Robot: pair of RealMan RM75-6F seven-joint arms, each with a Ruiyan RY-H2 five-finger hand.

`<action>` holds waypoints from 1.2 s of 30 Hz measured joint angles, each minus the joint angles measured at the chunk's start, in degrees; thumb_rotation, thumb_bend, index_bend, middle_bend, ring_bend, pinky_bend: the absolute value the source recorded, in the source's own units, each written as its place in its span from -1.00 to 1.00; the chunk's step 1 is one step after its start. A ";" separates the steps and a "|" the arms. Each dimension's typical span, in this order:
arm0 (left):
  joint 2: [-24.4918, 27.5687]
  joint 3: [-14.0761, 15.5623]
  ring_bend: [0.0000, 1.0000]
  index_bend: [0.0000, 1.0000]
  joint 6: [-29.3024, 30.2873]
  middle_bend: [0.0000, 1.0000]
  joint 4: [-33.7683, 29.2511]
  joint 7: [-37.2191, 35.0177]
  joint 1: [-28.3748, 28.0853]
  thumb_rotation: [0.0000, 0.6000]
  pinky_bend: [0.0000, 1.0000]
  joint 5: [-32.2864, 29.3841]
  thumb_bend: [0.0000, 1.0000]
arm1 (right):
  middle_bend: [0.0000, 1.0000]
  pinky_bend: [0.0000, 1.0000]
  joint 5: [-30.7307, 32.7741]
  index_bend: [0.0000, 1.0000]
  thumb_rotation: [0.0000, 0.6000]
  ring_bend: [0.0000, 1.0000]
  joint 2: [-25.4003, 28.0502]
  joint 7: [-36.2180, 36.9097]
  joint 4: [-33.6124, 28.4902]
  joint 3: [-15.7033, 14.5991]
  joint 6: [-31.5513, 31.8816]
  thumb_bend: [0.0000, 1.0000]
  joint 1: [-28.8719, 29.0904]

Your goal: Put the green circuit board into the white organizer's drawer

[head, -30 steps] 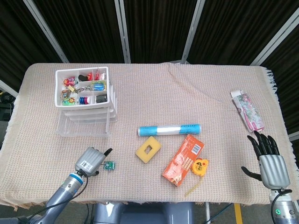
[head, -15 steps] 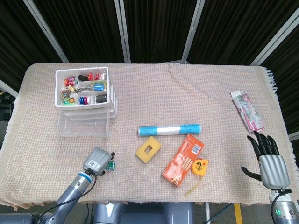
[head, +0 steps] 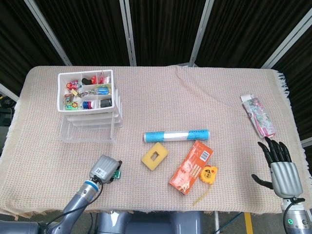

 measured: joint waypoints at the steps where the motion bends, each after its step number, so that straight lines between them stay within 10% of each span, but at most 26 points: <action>1: 0.19 0.06 0.69 0.44 0.25 0.85 -0.33 -0.85 0.04 1.00 0.53 0.95 0.31 | -1.00 -1.00 -0.01 -0.77 1.00 -1.00 0.00 -0.02 0.01 0.01 0.01 -0.94 0.00; 16: 13.71 -3.86 0.70 0.42 6.97 0.87 -15.32 -9.20 -0.57 1.00 0.53 19.21 0.31 | -1.00 -1.00 0.76 -0.76 1.00 -1.00 0.29 -1.01 -0.57 -0.08 -0.79 -0.94 0.05; 27: 26.28 -11.99 0.70 0.38 7.14 0.86 -14.06 -13.31 -1.88 1.00 0.53 9.56 0.26 | -1.00 -1.00 0.98 -0.76 1.00 -1.00 0.31 -1.27 -0.85 -0.11 -1.15 -0.94 0.13; 36: 28.17 -11.27 0.65 0.09 3.16 0.80 -4.99 -15.82 -2.50 1.00 0.52 4.34 -0.49 | -1.00 -1.00 0.50 -0.76 1.00 -1.00 0.16 -1.55 -0.78 -0.10 -0.67 -0.94 0.10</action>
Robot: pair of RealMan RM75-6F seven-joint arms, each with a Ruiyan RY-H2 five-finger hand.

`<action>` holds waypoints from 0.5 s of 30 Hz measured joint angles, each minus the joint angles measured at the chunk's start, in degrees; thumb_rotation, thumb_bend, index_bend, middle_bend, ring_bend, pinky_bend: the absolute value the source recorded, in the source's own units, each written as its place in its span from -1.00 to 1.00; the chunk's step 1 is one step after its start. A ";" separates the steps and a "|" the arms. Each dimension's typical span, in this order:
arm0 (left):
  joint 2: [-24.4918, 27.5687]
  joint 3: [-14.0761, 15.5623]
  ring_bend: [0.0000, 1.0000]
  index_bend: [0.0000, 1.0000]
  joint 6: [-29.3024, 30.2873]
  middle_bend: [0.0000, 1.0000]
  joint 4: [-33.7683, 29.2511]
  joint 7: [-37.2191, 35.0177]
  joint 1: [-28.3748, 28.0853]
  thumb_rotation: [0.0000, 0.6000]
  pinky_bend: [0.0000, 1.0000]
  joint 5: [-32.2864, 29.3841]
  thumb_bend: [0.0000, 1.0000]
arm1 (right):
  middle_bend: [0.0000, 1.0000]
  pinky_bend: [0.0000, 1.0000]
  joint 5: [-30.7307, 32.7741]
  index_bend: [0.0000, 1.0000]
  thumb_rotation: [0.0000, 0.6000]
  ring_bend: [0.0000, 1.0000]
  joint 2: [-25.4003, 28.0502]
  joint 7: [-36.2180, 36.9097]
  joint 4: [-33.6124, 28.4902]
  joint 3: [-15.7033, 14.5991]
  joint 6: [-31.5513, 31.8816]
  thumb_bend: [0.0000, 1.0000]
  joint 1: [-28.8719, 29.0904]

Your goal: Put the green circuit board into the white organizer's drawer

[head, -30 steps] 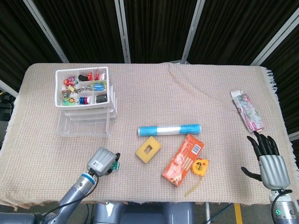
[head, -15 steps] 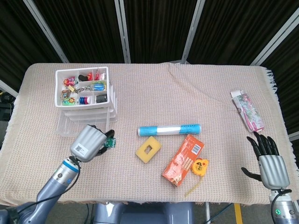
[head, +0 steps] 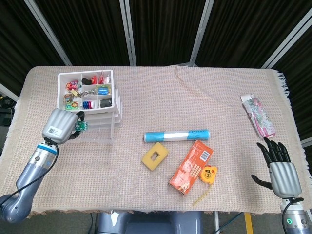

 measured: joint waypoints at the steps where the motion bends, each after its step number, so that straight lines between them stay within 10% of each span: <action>1: -0.35 0.26 0.65 0.03 -0.18 0.79 1.14 -0.22 -0.10 1.00 0.52 -0.02 -0.60 | -1.00 -1.00 -0.06 -0.76 1.00 -1.00 -0.04 0.02 0.08 0.00 0.08 -0.94 -0.02; 10: -2.61 1.53 0.44 -0.48 1.01 0.54 4.23 -2.46 -0.17 1.00 0.29 1.56 -1.00 | -1.00 -1.00 -0.32 -0.76 1.00 -1.00 -0.21 0.25 0.52 0.05 0.49 -0.94 -0.09; 12: -2.53 1.91 0.23 -0.51 1.88 0.29 4.04 -2.50 0.14 1.00 0.15 2.82 -0.92 | -1.00 -1.00 -0.38 -0.76 1.00 -1.00 -0.24 0.37 0.58 0.06 0.56 -0.94 -0.10; 15: -2.23 2.94 -0.13 -0.54 3.73 -0.19 3.60 -2.37 0.95 1.00 -0.10 5.81 -0.29 | -1.00 -1.00 -0.36 -0.76 1.00 -1.00 -0.23 0.44 0.56 0.06 0.58 -0.94 -0.13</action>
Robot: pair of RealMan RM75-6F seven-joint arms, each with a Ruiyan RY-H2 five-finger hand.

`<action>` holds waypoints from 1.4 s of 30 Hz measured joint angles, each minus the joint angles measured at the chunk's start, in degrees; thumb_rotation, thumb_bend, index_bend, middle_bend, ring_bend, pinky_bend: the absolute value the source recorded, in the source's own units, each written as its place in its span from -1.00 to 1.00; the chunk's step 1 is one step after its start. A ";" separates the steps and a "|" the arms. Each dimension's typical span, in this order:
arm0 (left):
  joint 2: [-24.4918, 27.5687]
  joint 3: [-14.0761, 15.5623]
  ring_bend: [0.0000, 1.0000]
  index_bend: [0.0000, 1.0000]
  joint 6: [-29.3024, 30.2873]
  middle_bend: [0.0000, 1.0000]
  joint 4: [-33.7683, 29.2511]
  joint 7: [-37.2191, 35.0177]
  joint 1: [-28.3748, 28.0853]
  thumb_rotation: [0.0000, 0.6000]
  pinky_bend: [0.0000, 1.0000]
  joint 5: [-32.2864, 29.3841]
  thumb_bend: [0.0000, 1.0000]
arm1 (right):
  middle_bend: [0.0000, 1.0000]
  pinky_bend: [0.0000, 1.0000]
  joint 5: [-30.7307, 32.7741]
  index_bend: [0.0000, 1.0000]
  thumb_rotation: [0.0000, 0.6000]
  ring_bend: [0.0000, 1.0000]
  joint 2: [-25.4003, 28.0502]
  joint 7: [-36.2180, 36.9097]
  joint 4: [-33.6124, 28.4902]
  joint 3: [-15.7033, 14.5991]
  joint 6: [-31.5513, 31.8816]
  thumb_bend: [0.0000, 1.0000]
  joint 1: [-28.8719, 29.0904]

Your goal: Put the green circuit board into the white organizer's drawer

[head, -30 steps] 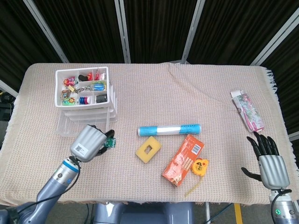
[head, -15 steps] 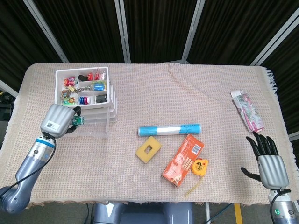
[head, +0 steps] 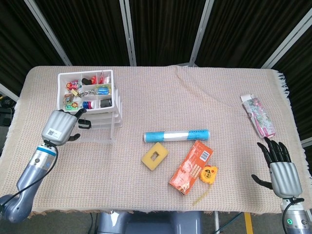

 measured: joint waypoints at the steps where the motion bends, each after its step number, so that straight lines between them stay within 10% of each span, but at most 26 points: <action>1: 0.19 0.53 -0.21 -0.54 0.84 -0.30 -0.28 -0.04 0.44 1.00 -0.14 1.50 0.09 | -1.00 -1.00 0.03 -0.76 1.00 -1.00 0.00 0.02 -0.01 0.01 0.01 -0.94 -0.01; 5: 0.99 2.80 -0.37 -0.50 3.52 -0.46 -0.86 -1.70 1.98 1.00 -0.21 8.34 0.96 | -1.00 -1.00 0.08 -0.76 1.00 -1.00 -0.03 -0.06 0.02 0.05 -0.02 -0.94 0.01; 20: 2.17 18.16 -0.82 -0.38 15.43 -0.74 19.75 -5.27 6.35 1.00 -0.55 49.95 1.00 | -1.00 -1.00 0.60 -0.76 1.00 -1.00 -0.13 -0.47 -0.29 0.28 -0.16 -0.94 0.05; 42: -3.92 15.67 -0.89 -0.40 -0.19 -0.80 25.07 2.89 3.20 1.00 -0.61 45.47 1.00 | -1.00 -1.00 0.46 -0.76 1.00 -1.00 -0.10 -0.23 -0.25 0.25 -0.09 -0.94 0.02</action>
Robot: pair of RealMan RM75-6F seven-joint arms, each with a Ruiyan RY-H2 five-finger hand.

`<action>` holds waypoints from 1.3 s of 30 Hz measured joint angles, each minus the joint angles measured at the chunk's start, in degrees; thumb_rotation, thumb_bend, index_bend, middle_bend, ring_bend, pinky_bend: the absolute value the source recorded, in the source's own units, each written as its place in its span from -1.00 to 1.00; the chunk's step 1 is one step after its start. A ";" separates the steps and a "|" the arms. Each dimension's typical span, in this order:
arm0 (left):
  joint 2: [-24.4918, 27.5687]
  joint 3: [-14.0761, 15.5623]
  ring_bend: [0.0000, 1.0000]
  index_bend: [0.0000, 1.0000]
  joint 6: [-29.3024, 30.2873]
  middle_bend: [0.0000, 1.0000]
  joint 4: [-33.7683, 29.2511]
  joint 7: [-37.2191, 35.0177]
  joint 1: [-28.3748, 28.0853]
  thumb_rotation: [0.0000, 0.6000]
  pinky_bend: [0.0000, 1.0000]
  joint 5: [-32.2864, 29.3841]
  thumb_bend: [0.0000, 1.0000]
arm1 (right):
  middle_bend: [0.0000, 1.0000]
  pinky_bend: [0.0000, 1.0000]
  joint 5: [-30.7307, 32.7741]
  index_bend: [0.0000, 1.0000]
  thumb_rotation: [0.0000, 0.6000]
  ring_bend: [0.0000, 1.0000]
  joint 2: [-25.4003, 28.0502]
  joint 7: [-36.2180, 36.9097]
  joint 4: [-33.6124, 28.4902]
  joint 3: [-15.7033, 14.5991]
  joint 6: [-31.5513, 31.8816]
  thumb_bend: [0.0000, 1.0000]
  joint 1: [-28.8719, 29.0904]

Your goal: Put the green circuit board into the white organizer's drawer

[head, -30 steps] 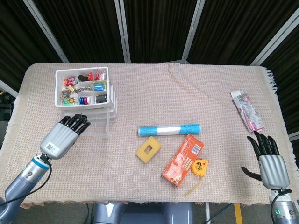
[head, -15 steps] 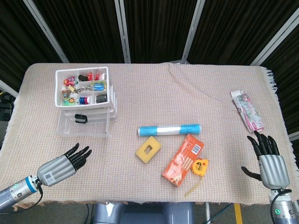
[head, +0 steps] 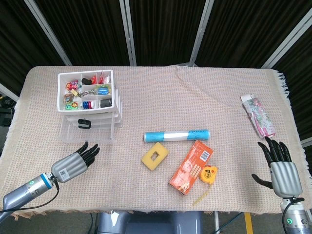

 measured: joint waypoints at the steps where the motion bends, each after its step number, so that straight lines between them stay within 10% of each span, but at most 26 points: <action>1: -0.20 -0.46 -0.90 -0.40 -0.15 -0.81 0.04 0.07 -0.12 1.00 -0.61 -0.54 1.00 | -1.00 -1.00 0.00 -0.76 1.00 -1.00 0.00 -0.01 0.01 0.00 -0.01 -0.94 0.00; 29: -6.57 -10.14 -0.92 -0.41 -9.90 -0.85 5.30 4.09 -2.92 1.00 -0.63 -20.01 1.00 | -1.00 -1.00 -0.19 -0.76 1.00 -1.00 0.14 0.23 -0.08 -0.14 -0.04 -0.94 -0.02; 36: -5.42 -8.05 -0.92 -0.43 -8.20 -0.87 3.27 3.26 -2.04 1.00 -0.64 -18.14 1.00 | -1.00 -1.00 0.01 -0.76 1.00 -1.00 0.29 0.48 -0.10 -0.15 -0.18 -0.94 -0.05; 39: -3.97 -6.27 -0.94 -0.47 -4.49 -0.89 1.27 1.35 -0.80 1.00 -0.64 -15.59 0.38 | -1.00 -1.00 -0.08 -0.76 1.00 -1.00 0.31 0.43 -0.19 -0.14 -0.11 -0.94 -0.05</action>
